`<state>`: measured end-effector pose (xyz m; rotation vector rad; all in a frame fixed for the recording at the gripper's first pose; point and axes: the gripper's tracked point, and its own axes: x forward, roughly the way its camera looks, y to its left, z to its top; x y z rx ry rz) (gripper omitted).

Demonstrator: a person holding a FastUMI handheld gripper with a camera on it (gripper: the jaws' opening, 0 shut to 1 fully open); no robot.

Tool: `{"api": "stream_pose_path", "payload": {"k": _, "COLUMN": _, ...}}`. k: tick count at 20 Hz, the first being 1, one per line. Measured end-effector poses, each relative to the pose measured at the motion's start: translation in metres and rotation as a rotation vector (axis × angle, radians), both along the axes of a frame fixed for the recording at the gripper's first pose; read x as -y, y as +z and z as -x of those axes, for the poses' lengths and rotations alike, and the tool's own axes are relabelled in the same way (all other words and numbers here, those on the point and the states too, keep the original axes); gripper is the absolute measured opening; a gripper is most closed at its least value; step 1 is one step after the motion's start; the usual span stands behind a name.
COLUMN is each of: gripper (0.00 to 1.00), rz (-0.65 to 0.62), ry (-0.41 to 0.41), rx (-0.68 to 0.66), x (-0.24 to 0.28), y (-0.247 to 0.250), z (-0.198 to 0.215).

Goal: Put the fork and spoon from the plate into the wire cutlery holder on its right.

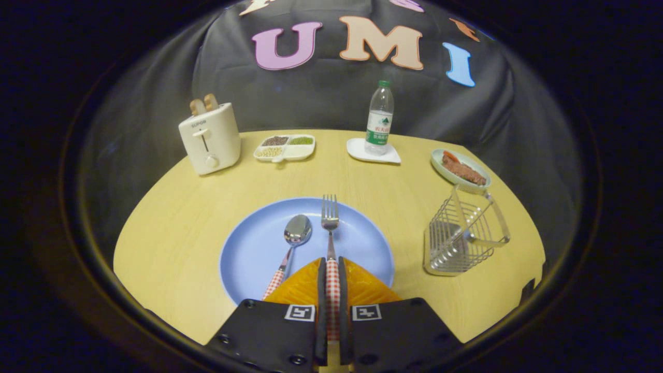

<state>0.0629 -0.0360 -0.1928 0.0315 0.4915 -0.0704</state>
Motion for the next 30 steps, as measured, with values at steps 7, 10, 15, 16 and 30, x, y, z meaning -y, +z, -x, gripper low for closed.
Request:
{"api": "stream_pose_path", "payload": {"k": 7, "gripper": 0.12, "rz": -0.004, "ry": -0.138, "rx": -0.035, "x": 0.028, "y": 0.065, "z": 0.010}}
{"api": "stream_pose_path", "payload": {"k": 10, "gripper": 0.12, "rz": -0.066, "ry": -0.245, "rx": -0.077, "x": 0.044, "y": 0.088, "z": 0.009}}
{"api": "stream_pose_path", "payload": {"k": 15, "gripper": 0.12, "rz": -0.119, "ry": -0.439, "rx": -0.220, "x": 0.086, "y": 0.116, "z": 0.023}}
{"api": "stream_pose_path", "payload": {"k": 16, "gripper": 0.12, "rz": -0.134, "ry": -0.473, "rx": -0.263, "x": 0.094, "y": 0.119, "z": 0.028}}
{"api": "stream_pose_path", "payload": {"k": 30, "gripper": 0.12, "rz": -0.374, "ry": -0.583, "rx": -0.827, "x": 0.132, "y": 0.060, "z": 0.039}}
